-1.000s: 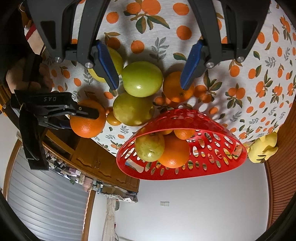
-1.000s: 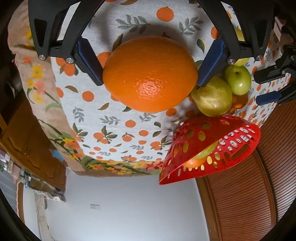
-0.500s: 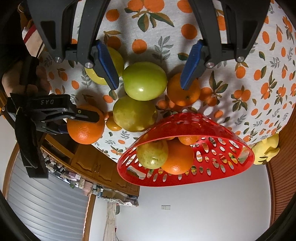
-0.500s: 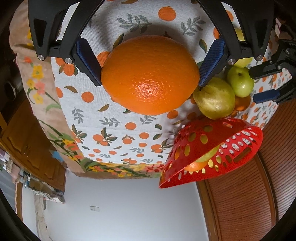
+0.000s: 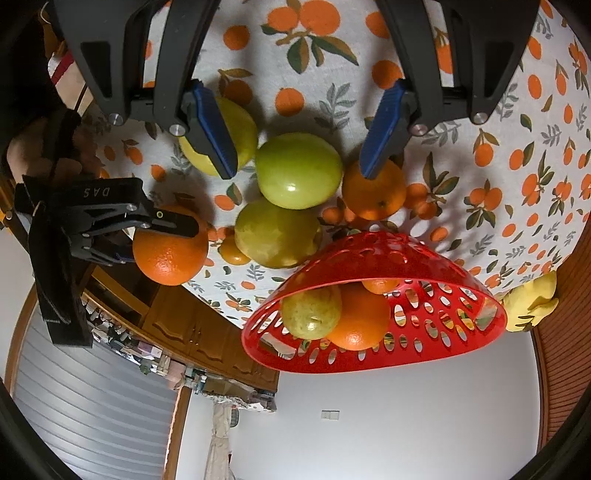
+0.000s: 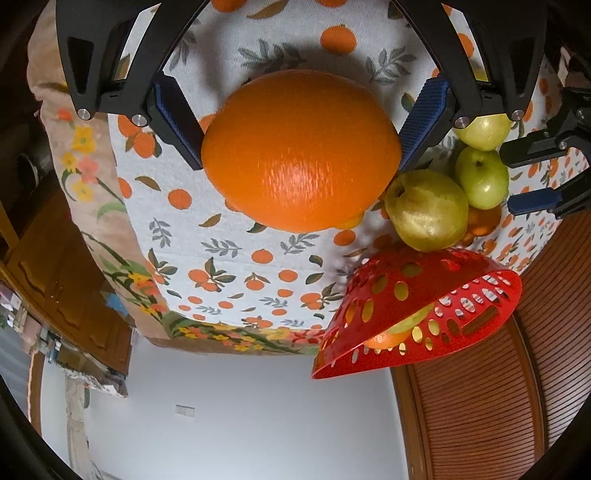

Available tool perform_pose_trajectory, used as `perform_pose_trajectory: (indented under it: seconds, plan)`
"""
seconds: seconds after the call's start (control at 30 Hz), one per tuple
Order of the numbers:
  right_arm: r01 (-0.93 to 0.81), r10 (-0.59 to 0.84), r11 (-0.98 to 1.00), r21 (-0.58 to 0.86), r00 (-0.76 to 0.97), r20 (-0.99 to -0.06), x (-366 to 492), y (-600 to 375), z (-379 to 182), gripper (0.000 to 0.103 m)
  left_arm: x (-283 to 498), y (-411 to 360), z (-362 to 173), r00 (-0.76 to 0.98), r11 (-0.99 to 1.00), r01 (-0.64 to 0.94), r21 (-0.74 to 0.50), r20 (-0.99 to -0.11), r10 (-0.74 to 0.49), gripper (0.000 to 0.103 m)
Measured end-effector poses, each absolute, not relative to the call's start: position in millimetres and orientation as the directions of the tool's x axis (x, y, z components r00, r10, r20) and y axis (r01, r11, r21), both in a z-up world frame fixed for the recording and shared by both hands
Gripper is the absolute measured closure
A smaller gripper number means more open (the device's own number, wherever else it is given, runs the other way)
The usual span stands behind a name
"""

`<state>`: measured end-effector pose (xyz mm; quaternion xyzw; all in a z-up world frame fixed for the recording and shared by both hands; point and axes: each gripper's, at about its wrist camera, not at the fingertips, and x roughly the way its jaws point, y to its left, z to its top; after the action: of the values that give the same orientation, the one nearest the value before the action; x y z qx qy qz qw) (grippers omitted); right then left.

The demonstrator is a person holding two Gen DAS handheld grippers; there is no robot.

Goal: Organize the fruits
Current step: 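Close the right tool on the large orange while the left tool grasps the pomelo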

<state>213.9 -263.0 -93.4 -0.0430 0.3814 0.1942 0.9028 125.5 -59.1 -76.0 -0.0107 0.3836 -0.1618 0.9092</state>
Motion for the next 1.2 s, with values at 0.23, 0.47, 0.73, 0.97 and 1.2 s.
perform_pose_trajectory:
  seconds: [0.23,0.47,0.73,0.97,1.2]
  plan:
    - [-0.385,0.330,0.920,0.076,0.652,-0.683,191,-268,-90,0.002,111,-71,-68,0.656,0.939,0.311,-0.147,-0.682,-0.324,0.034]
    - [-0.387,0.343,0.918,0.089,0.661,-0.667,169,-275,-90,0.002,103,-86,-73,0.636,0.930,0.333,-0.154,-0.692,-0.342,0.034]
    - [-0.377,0.351,0.920,0.112,0.661,-0.663,165,-280,-97,0.002,102,-98,-83,0.619,0.931,0.330,-0.159,-0.708,-0.340,0.035]
    - [-0.372,0.350,0.922,0.111,0.675,-0.649,164,-280,-98,0.002,103,-101,-91,0.603,0.927,0.327,-0.183,-0.715,-0.354,0.044]
    - [-0.368,0.352,0.922,0.116,0.679,-0.644,163,-280,-99,0.002,102,-105,-93,0.594,0.920,0.342,-0.192,-0.714,-0.370,0.050]
